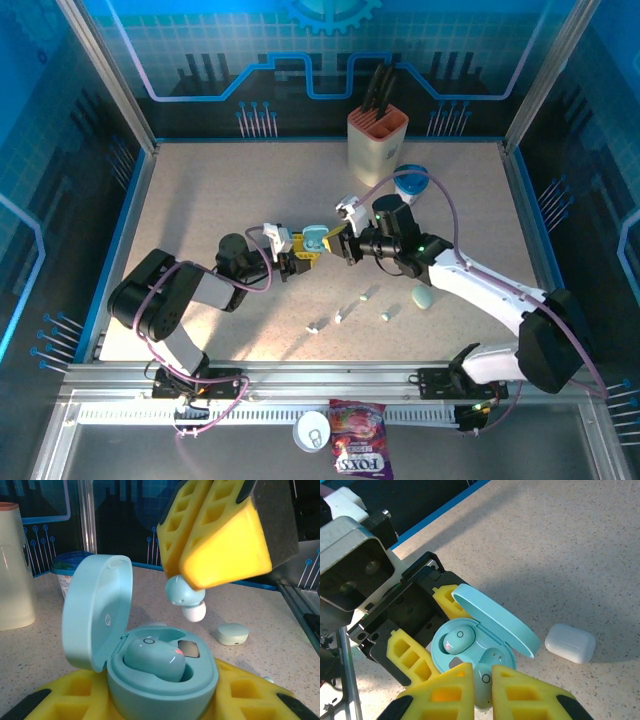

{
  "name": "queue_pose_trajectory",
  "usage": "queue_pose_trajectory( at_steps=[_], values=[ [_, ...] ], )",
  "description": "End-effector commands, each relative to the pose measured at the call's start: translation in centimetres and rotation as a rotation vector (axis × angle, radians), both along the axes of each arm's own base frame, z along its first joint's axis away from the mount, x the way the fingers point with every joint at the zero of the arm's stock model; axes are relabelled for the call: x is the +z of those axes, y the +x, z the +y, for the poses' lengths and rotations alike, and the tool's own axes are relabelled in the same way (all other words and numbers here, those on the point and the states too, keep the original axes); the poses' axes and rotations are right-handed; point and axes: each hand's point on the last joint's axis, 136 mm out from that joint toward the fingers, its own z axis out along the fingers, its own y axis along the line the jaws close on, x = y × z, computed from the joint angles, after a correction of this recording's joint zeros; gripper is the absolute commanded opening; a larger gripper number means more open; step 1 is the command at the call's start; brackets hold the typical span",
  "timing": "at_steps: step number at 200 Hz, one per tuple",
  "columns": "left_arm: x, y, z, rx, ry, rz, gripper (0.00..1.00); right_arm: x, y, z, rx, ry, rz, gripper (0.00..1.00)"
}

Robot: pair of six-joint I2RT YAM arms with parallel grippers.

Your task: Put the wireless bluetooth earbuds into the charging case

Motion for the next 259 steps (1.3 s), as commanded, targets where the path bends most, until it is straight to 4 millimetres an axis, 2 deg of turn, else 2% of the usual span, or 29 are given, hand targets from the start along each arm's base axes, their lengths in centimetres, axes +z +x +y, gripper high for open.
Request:
queue_pose_trajectory(
  at_steps=[1,80,140,165,190,218,235,259],
  values=[
    [1.6,0.0,-0.5,-0.034,-0.031,-0.036,0.28,1.0,0.2,1.2,0.034,0.013,-0.039,0.14],
    [1.4,0.2,-0.5,-0.031,-0.030,-0.030,0.28,0.7,1.6,0.8,-0.042,0.006,-0.064,0.14],
    [1.7,0.4,-0.5,-0.018,-0.037,-0.031,0.28,-0.9,1.6,1.2,-0.029,-0.006,-0.021,0.16],
    [1.9,0.9,-0.3,0.008,-0.046,-0.020,0.28,-0.7,1.3,1.0,-0.026,-0.009,-0.017,0.25],
    [2.0,1.0,-0.2,0.013,-0.048,-0.021,0.28,1.0,1.2,0.5,-0.045,0.025,-0.039,0.33],
    [2.0,1.0,-0.3,0.004,-0.043,-0.031,0.28,2.9,1.3,0.1,-0.065,0.067,-0.052,0.51],
    [1.9,0.6,-0.4,-0.013,-0.032,-0.052,0.28,3.8,1.4,0.2,-0.067,0.083,-0.058,0.56],
    [1.9,0.4,-0.4,-0.021,-0.031,-0.057,0.29,4.2,1.9,0.6,-0.052,0.062,-0.054,0.61]
  ],
)
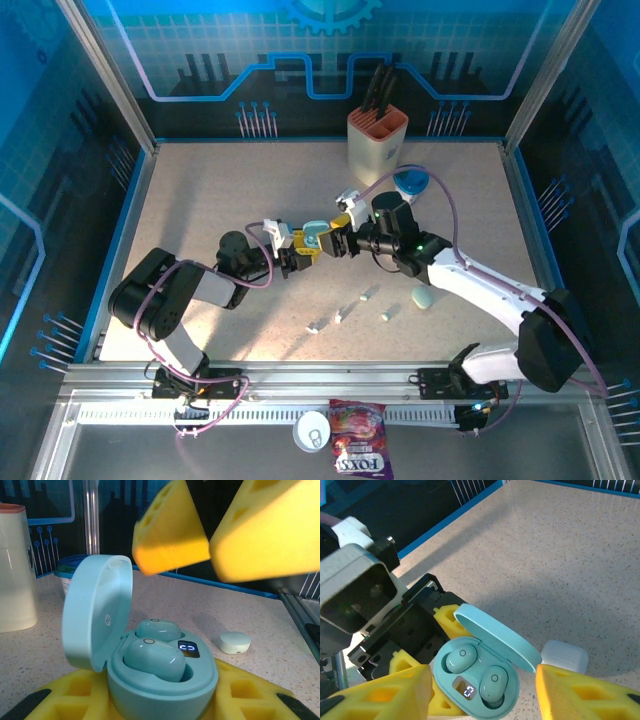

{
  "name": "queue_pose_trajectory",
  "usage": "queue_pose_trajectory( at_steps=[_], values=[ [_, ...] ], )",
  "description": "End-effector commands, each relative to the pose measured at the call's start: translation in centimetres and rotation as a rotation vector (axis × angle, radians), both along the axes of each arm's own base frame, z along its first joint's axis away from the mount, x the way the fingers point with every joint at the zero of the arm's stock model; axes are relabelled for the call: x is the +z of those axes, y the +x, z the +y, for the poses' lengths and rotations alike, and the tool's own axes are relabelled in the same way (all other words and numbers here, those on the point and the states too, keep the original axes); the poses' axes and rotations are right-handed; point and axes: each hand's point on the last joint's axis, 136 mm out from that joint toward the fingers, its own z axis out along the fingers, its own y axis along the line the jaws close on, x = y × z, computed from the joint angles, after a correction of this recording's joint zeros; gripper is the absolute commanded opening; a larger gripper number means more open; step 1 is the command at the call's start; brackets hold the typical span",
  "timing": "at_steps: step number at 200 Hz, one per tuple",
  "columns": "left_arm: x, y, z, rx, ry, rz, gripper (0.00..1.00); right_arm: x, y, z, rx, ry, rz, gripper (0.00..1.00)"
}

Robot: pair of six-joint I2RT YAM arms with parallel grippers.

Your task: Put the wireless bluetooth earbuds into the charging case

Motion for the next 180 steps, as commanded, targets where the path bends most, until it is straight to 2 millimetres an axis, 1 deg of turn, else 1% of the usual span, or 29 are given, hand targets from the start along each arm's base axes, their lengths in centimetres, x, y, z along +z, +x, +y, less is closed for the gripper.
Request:
queue_pose_trajectory(
  at_steps=[1,22,27,39,62,75,95,120,144,165,180],
  values=[
    [1.3,-0.3,-0.3,-0.030,-0.008,-0.075,0.29,2.3,0.7,0.4,0.010,0.017,-0.024,0.61],
    [1.4,-0.5,-0.3,-0.035,-0.010,-0.079,0.29,1.9,1.5,0.9,0.005,-0.009,0.008,0.62],
    [1.5,-0.5,-0.3,-0.035,-0.010,-0.079,0.29,1.8,1.7,1.0,0.001,-0.017,0.019,0.61],
    [1.5,-0.6,-0.2,-0.033,-0.010,-0.082,0.29,1.4,2.4,1.1,-0.023,-0.035,0.051,0.54],
    [1.7,-0.6,-0.2,-0.029,-0.013,-0.083,0.29,0.0,3.1,1.2,-0.048,-0.111,0.131,0.45],
    [1.7,-0.4,-0.1,-0.019,-0.017,-0.076,0.29,-0.7,3.0,1.4,-0.031,-0.148,0.154,0.42],
    [1.9,-0.1,0.0,-0.003,-0.027,-0.062,0.29,-1.3,2.2,1.6,0.013,-0.182,0.141,0.42],
    [2.3,0.4,0.1,0.021,-0.040,-0.056,0.29,-1.1,1.0,1.3,0.045,-0.177,0.109,0.45],
    [2.7,0.8,0.1,0.037,-0.051,-0.052,0.29,0.3,0.6,0.7,0.016,-0.125,0.075,0.48],
    [3.2,1.1,0.1,0.041,-0.063,-0.048,0.29,1.7,0.6,0.0,-0.034,-0.059,0.078,0.57],
    [3.8,1.2,0.1,0.042,-0.073,-0.057,0.29,2.2,0.8,-1.0,-0.085,-0.006,0.139,0.66]
  ],
)
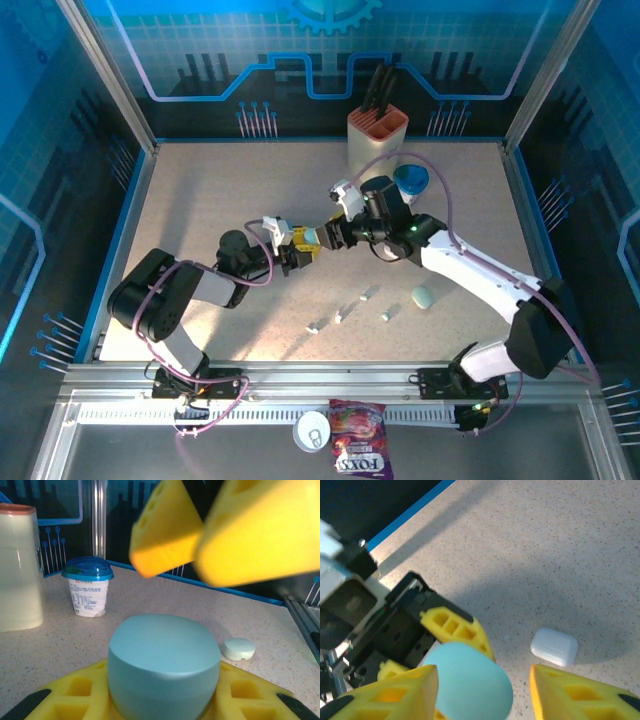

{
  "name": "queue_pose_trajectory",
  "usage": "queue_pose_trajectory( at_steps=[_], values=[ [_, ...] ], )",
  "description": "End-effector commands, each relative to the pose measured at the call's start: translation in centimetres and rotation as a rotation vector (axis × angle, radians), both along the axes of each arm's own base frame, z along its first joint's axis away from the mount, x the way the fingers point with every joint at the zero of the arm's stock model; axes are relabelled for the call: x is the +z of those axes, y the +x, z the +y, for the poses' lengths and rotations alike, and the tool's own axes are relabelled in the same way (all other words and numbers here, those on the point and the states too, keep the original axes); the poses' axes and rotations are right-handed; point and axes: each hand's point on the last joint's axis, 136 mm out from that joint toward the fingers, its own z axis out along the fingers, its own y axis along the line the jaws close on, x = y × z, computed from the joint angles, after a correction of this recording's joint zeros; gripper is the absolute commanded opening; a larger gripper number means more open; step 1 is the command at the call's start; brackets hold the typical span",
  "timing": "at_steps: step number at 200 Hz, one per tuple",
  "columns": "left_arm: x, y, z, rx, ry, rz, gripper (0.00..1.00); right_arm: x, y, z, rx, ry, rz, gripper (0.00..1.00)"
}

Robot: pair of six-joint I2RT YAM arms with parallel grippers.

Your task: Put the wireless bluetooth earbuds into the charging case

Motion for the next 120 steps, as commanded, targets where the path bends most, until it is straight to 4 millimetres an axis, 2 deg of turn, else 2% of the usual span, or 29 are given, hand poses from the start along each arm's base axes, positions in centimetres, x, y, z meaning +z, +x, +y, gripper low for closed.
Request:
queue_pose_trajectory(
  at_steps=[1,24,39,62,104,120],
  values=[
    [3.2,0.5,0.0,0.012,-0.052,-0.076,0.29,2.2,0.2,-1.1,-0.073,0.096,0.030,0.67],
    [4.3,0.6,0.0,0.022,-0.063,-0.109,0.29,1.6,0.3,-2.2,-0.152,0.234,0.278,0.78],
    [5.2,0.7,0.1,0.029,-0.071,-0.133,0.30,1.4,-0.4,-1.9,-0.125,0.341,0.427,0.80],
    [6.5,0.9,0.0,0.026,-0.085,-0.167,0.30,2.0,-1.2,-1.0,-0.059,0.459,0.507,0.80],
    [7.6,0.6,-1.0,-0.011,-0.097,-0.194,0.30,3.3,-1.3,0.3,0.019,0.599,0.577,0.74],
    [7.8,0.4,-1.3,-0.020,-0.099,-0.200,0.30,3.1,-0.8,0.2,0.005,0.627,0.600,0.65]
  ],
)
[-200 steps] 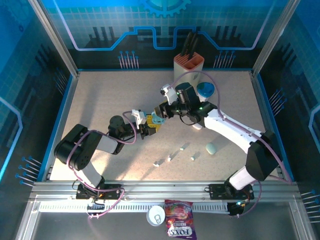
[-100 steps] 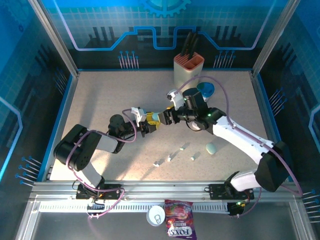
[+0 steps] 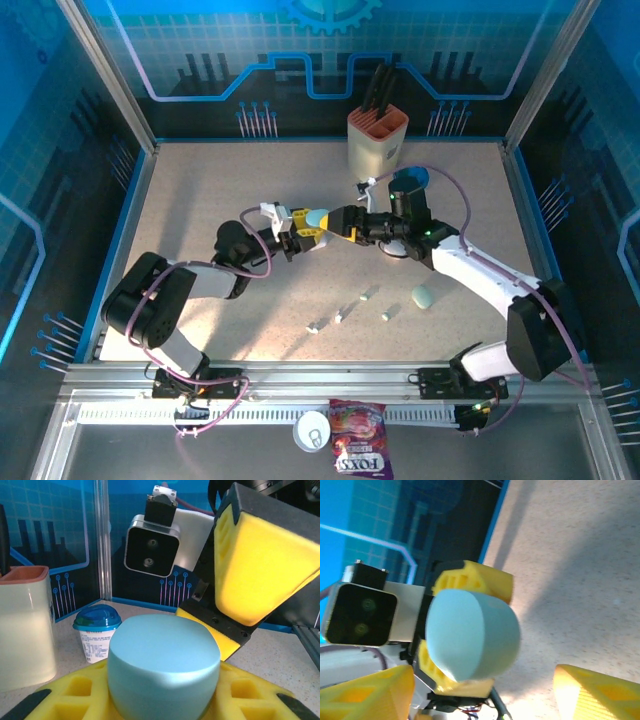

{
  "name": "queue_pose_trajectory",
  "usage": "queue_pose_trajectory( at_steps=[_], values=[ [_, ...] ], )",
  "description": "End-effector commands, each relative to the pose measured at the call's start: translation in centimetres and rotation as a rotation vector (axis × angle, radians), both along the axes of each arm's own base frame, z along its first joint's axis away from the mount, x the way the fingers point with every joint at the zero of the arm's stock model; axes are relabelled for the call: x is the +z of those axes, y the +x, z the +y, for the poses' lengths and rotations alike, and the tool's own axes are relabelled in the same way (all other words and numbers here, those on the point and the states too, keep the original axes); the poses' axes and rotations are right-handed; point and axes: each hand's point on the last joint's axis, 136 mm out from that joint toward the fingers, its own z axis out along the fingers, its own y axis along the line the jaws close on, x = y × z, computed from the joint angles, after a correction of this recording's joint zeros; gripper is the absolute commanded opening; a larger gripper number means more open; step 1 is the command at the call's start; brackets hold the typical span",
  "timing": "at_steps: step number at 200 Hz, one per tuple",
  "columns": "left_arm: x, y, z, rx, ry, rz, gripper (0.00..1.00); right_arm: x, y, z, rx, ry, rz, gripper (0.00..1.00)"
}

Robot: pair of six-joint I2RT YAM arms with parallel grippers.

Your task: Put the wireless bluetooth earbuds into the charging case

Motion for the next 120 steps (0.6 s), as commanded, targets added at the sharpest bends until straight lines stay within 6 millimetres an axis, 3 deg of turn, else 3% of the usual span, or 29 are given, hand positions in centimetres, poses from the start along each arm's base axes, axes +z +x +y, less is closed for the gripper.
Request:
queue_pose_trajectory(
  at_steps=[1,28,56,80,90,93,102,120],
  values=[
    [2.4,-0.7,-0.6,-0.025,-0.029,-0.080,0.30,1.8,0.2,0.5,0.028,0.123,0.033,0.65],
    [2.2,-1.2,-0.9,-0.039,-0.024,-0.081,0.30,1.7,1.1,-0.1,-0.002,0.169,0.068,0.52],
    [1.5,-1.2,-0.9,-0.034,-0.014,-0.073,0.30,1.7,1.1,0.0,0.006,0.186,0.080,0.30],
    [1.2,-1.1,-0.9,-0.033,-0.010,-0.066,0.33,1.3,1.3,-0.3,-0.003,0.166,0.070,0.21],
    [1.1,-1.0,-0.8,-0.027,-0.008,-0.068,0.38,1.2,1.5,-0.6,-0.020,0.156,0.062,0.20],
    [1.1,-1.0,-0.8,-0.025,-0.007,-0.069,0.41,0.2,1.4,-0.8,-0.029,0.142,0.080,0.19],
    [1.0,-0.9,-0.7,-0.018,-0.003,-0.070,0.50,-0.4,1.7,-1.4,-0.057,0.124,0.080,0.18],
    [0.4,-0.9,-0.5,-0.002,0.006,-0.066,0.75,-2.5,2.6,-3.1,-0.123,0.054,0.071,0.18]
  ],
)
